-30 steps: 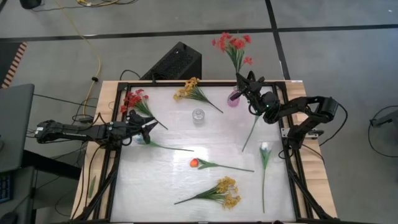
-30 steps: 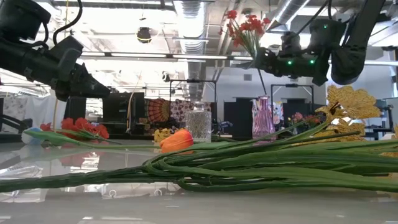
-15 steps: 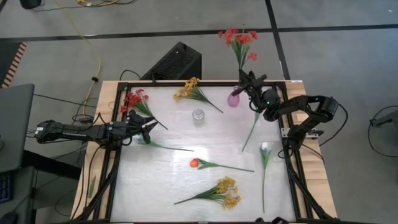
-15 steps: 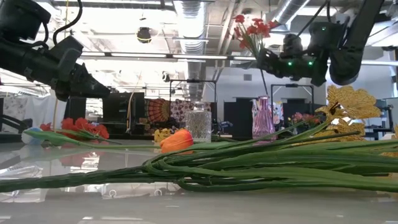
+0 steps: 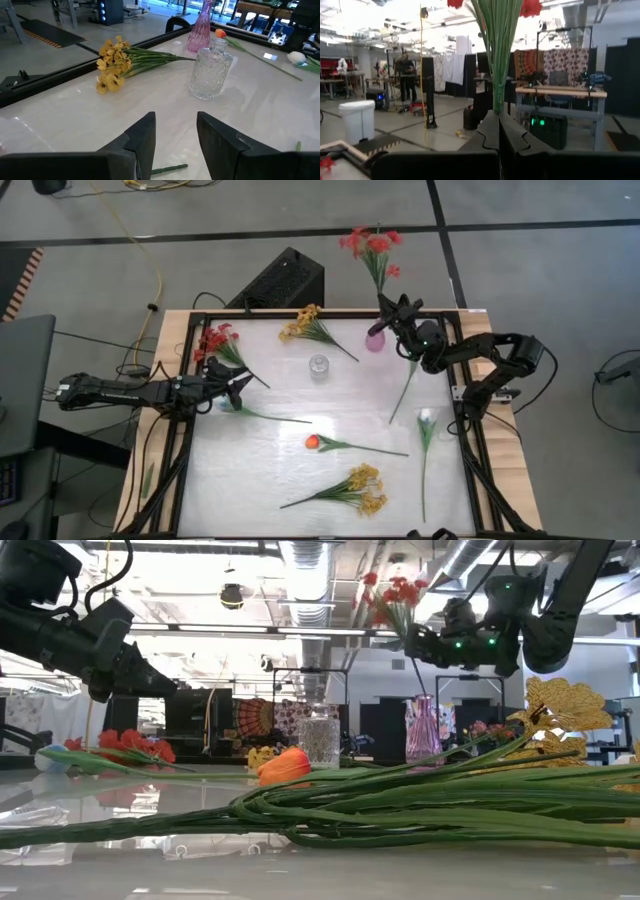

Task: Sort flowers into vase by color
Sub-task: Put the bottom red flower into the pink flower vase

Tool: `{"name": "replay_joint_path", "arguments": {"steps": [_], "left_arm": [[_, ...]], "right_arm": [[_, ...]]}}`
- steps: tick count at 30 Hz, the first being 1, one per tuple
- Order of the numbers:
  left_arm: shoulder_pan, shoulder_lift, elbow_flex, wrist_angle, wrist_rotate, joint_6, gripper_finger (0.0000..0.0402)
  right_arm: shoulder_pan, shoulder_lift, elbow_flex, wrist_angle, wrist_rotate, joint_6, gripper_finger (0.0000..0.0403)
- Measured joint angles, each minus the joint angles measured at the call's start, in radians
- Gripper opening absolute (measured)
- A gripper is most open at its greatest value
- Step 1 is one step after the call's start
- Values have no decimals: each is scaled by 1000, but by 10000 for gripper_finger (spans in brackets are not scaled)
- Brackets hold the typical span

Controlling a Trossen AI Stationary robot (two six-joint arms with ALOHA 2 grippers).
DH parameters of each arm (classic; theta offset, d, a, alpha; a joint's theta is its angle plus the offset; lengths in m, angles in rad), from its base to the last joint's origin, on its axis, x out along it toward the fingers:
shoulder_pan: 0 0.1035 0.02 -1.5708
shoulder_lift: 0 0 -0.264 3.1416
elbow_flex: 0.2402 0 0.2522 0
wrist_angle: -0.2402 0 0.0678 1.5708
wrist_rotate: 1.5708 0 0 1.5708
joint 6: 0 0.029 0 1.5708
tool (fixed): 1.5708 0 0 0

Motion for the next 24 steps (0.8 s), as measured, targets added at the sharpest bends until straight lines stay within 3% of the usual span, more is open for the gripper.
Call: {"name": "replay_joint_path", "arguments": {"steps": [13,19,24], "left_arm": [[0,0,0,0,0,0,132],[0,0,0,0,0,0,132],[0,0,0,0,0,0,132]], "right_arm": [[21,0,-1,-48,3,-28,18],[45,0,-2,-80,51,-60,19],[72,0,-13,-91,51,-135,50]]}}
